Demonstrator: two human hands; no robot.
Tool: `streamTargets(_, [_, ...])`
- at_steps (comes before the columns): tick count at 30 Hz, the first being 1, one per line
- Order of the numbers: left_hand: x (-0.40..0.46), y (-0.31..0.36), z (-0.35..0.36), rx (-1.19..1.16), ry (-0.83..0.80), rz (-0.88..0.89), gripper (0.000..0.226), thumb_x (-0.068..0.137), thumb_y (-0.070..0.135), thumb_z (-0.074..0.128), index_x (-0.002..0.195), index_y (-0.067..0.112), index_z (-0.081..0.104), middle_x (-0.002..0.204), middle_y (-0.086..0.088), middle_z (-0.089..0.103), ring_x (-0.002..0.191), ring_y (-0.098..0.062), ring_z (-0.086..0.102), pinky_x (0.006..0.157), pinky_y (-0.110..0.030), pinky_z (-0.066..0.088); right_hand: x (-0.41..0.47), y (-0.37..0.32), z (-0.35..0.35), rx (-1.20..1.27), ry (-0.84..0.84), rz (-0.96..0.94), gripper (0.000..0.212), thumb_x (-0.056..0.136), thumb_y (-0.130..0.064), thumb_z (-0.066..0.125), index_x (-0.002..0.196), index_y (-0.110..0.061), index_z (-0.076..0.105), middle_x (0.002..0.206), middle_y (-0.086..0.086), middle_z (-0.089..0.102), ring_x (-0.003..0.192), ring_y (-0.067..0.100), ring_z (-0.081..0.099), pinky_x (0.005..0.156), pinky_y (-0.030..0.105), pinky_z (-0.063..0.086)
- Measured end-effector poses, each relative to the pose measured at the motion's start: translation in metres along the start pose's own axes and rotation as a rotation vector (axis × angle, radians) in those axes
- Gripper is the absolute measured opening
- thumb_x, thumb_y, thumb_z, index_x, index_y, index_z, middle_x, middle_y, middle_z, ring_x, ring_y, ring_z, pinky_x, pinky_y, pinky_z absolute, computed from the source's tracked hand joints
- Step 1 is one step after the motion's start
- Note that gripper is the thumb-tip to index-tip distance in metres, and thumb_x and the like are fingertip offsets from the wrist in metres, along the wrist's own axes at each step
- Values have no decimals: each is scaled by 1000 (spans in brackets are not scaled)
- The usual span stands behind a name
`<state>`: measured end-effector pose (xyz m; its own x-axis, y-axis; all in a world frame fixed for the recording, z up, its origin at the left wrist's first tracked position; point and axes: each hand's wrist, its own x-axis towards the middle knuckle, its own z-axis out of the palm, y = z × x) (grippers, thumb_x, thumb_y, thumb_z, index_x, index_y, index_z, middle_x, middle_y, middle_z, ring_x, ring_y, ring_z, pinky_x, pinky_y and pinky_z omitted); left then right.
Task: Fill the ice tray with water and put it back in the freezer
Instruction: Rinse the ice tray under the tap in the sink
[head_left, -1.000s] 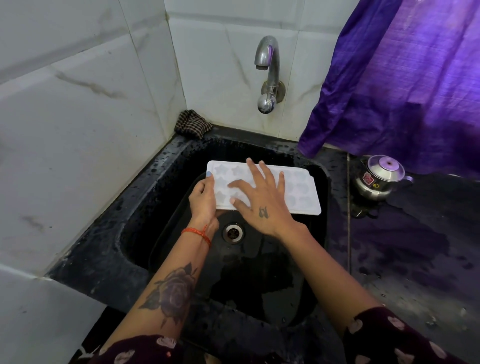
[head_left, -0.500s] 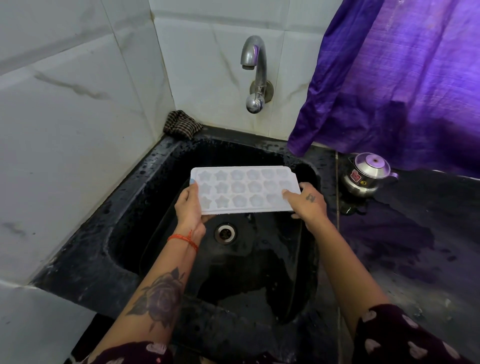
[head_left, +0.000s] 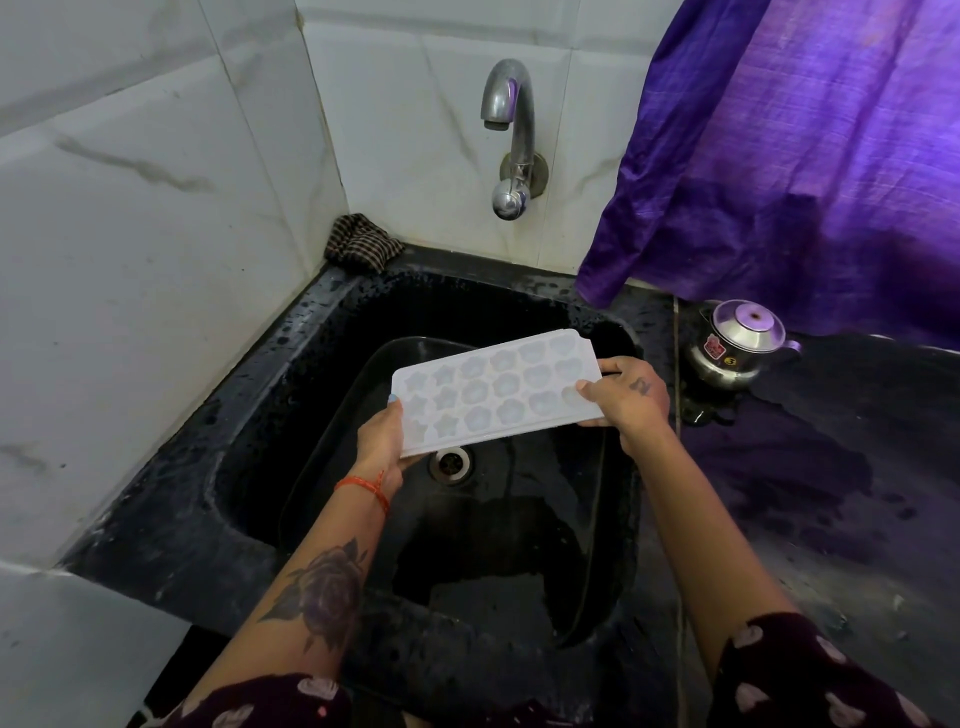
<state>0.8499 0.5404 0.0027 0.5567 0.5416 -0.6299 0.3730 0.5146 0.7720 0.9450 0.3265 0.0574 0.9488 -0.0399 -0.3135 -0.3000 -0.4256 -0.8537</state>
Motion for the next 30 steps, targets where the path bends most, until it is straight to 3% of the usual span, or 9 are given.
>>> streamTargets(5, [7,-6,-1,-19,-9,-33,26,95,14,52,117,1,58,87,-10,65,76,-24,64,57,-35,55,-3,-5,-2,-1,18,-31,24,85,-8,68,109,-10,64,104,9,68,80,21,67,52,26,55])
streamTargets(9, [4,-8,1,34,8,-16,27,92,1,52,118,0,58,88,-12,64,68,-20,61,40,-23,53,-6,-8,-4,-6,32,-61,22,84,-8,70,105,-12,65,102,8,68,82,21,68,57,30,58])
streamTargets(14, [5,-13,4,120,12,-9,30,92,-1,50,121,2,58,104,-16,63,67,-16,59,39,-17,50,-8,-13,-5,-21,50,-111,21,81,-9,71,100,-14,65,96,7,69,80,20,69,57,30,59])
streamTargets(18, [5,-15,4,146,-5,-26,30,92,1,50,121,2,58,99,-13,63,68,-16,59,35,-15,47,-10,-18,-5,-45,54,-154,23,80,-9,72,102,-13,67,93,7,70,79,20,69,57,31,60])
streamTargets(22, [4,-17,3,139,-39,-53,26,93,0,48,117,1,58,83,-8,63,70,-18,61,44,-26,53,-11,-21,-5,-81,71,-183,21,78,-11,71,97,-17,67,91,5,70,81,21,69,62,37,61])
streamTargets(26, [5,-20,4,161,-76,-72,26,97,4,43,120,3,55,85,-7,65,73,-18,63,58,-30,48,-14,-25,-3,-130,86,-227,21,78,-12,71,98,-19,67,92,4,70,83,21,68,64,36,61])
streamTargets(30, [5,-22,5,169,-118,-72,24,98,4,41,118,2,54,93,-11,66,81,-24,64,69,-35,51,-17,-26,-1,-171,100,-278,27,78,-14,71,104,-17,67,90,2,71,86,21,68,78,41,58])
